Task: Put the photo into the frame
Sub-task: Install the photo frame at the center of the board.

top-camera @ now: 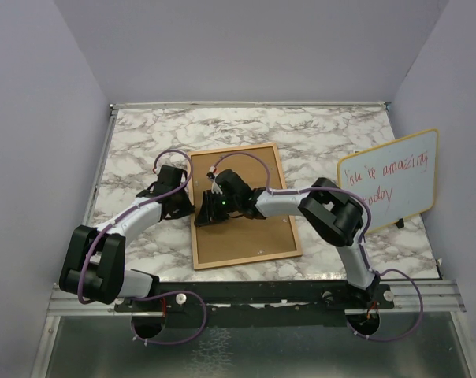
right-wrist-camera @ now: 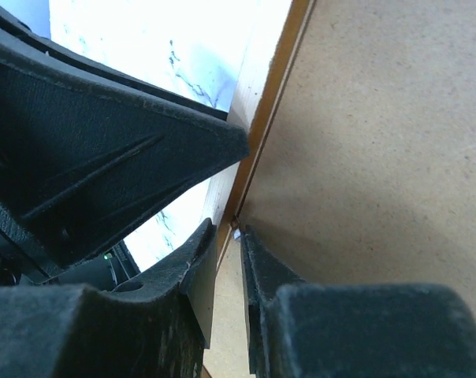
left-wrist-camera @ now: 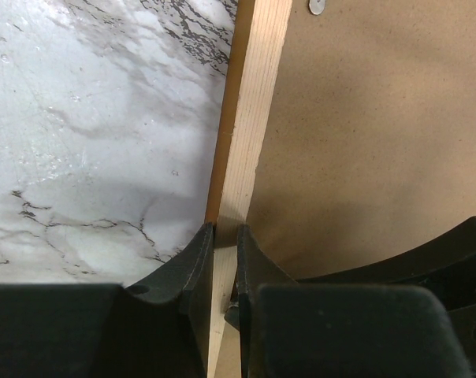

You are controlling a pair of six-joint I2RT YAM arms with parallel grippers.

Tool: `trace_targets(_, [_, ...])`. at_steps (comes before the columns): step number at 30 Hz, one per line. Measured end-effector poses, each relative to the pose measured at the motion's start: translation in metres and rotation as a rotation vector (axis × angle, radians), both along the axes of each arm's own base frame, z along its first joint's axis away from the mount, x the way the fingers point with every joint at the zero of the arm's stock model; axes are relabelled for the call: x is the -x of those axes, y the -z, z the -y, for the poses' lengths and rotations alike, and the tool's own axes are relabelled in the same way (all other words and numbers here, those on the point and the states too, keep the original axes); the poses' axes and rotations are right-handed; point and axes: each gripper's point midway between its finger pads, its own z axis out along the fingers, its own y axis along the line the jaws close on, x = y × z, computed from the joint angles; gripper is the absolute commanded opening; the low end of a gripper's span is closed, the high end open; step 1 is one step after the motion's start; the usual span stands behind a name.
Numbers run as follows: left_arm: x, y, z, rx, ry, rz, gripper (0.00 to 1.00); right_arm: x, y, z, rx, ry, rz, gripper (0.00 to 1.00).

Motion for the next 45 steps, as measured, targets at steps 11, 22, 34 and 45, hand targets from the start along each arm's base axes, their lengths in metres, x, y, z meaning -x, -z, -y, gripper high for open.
trace_targets(11, [0.001, 0.000, 0.002, 0.008, 0.006, -0.002, 0.04, 0.005, 0.000, -0.004, -0.046, -0.071, 0.039, 0.24])
trace_targets(22, [0.000, 0.000, 0.002, 0.006, 0.009, -0.004, 0.04, 0.010, 0.000, -0.005, -0.084, -0.099, 0.058, 0.26])
trace_targets(34, [0.000, -0.001, 0.001, -0.001, 0.018, -0.008, 0.04, 0.002, -0.005, 0.010, -0.021, 0.006, 0.113, 0.34])
trace_targets(45, [0.000, -0.001, 0.001, -0.004, 0.021, -0.011, 0.04, 0.012, -0.004, 0.029, 0.006, 0.038, 0.123, 0.34])
